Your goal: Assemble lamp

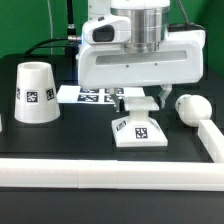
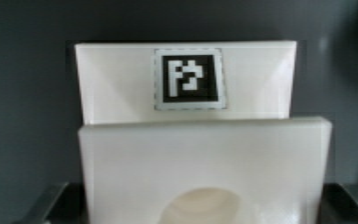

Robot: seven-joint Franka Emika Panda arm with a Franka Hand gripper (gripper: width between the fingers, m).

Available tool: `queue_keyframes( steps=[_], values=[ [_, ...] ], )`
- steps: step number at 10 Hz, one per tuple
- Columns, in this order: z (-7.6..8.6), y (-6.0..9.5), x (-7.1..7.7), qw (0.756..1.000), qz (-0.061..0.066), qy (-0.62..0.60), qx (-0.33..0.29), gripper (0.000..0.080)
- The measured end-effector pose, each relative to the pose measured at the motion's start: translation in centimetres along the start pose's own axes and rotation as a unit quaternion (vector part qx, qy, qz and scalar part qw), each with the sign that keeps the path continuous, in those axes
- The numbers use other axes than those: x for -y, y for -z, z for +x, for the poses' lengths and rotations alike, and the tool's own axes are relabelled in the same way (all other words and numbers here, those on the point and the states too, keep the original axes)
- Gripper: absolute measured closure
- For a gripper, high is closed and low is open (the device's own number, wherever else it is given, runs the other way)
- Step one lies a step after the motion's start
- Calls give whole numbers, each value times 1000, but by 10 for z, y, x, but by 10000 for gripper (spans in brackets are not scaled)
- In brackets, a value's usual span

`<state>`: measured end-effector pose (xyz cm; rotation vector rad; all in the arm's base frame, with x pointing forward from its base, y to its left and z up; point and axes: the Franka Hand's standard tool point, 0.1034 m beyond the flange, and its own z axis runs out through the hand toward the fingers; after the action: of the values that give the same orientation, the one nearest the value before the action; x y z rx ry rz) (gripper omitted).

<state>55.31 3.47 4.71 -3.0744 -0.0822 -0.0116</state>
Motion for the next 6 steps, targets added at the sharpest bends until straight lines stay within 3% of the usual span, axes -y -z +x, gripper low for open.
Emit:
queue_keyframes(
  steps=[4,6],
  values=[
    [44,-1,17,1000,4,-2,-26,266],
    [67,-1,34,999,7,-14,-40,266]
  ],
)
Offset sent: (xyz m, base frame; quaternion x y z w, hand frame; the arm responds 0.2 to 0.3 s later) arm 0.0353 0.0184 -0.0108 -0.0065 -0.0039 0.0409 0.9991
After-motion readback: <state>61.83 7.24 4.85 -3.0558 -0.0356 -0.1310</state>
